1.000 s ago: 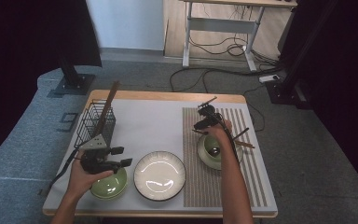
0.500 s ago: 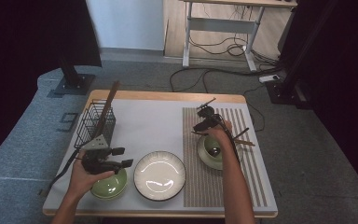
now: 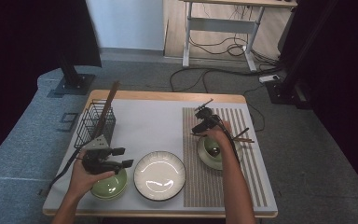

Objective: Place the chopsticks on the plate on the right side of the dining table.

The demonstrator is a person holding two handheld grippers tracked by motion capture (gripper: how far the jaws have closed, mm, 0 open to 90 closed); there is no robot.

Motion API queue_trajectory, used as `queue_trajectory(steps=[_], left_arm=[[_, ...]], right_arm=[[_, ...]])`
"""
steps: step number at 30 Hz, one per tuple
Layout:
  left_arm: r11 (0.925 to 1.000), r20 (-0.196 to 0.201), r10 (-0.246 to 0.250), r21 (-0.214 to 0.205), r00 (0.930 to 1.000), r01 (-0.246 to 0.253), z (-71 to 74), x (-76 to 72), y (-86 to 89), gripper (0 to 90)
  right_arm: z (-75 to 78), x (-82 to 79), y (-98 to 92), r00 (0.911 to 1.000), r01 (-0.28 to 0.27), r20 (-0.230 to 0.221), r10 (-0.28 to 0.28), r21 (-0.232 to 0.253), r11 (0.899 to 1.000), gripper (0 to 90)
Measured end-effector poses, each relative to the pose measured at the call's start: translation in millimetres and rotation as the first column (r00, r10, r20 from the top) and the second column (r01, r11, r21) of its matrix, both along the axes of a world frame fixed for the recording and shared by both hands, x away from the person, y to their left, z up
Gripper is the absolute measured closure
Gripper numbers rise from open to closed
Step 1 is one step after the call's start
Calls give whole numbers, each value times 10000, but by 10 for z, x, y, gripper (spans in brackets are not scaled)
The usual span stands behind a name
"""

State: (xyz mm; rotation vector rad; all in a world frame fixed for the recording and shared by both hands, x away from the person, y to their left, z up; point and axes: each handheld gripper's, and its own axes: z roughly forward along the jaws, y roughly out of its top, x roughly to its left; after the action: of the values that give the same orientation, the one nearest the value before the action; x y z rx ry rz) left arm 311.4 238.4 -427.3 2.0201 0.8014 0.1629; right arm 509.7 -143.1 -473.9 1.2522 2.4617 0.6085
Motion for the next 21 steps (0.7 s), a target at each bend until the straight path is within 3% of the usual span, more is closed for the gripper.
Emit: queue_trajectory(steps=[21], left_arm=[[10000, -73, -38, 48, 10000, 38, -7, 3, -15, 348]], right_arm=[[22, -38, 12, 9991, -423, 36, 423, -109, 9990, 248]])
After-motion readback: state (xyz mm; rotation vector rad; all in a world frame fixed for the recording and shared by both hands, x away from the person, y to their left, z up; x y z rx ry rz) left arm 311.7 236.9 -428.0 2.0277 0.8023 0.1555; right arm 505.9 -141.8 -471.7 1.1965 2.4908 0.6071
